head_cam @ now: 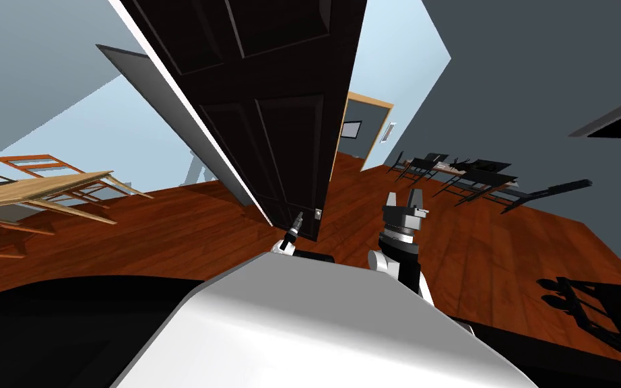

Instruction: Push the door open

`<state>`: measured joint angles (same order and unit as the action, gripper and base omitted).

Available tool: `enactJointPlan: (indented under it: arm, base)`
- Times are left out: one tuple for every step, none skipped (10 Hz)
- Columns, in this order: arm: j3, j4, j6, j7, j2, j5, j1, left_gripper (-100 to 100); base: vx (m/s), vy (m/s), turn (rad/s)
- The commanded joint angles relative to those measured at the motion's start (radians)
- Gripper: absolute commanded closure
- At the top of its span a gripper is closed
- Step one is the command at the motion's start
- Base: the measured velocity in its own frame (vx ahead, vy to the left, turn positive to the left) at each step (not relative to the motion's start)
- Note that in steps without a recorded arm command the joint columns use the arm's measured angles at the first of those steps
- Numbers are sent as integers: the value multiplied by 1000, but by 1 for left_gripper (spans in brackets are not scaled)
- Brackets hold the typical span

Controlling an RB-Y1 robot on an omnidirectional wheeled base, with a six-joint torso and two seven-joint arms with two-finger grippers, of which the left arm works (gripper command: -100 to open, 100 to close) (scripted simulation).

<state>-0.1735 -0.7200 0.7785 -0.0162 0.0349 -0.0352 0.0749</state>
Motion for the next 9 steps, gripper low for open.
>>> enactJointPlan:
  arm:
    - [-34, -15, -8, 13, -4, -14, -9, -100]
    - [-54, -22, -11, 21, -10, -23, -15, -100]
    - [-74, -29, -14, 29, -19, -32, -20, -100]
    - [-93, -35, -18, 36, -30, -39, -25, -100]
    - [-110, -41, -20, 43, -41, -47, -30, -100]
    - [-130, -48, -24, 50, -59, -55, -35, -100]
    - [-130, -38, -24, 50, -59, -55, -35, -100]
    - [-130, -48, -24, 50, -59, -55, -35, -100]
    - [-145, -54, -26, 56, -76, -62, -40, -100]
  base:
    - [-61, 35, 234]
    - [-68, 12, 287]
    - [-70, -10, 280]
    - [-84, -35, 252]
    - [-97, -53, 241]
    - [-132, -116, 217]
    - [-123, -90, 104]
    - [-55, -35, -7]
    - [-114, -100, 118]
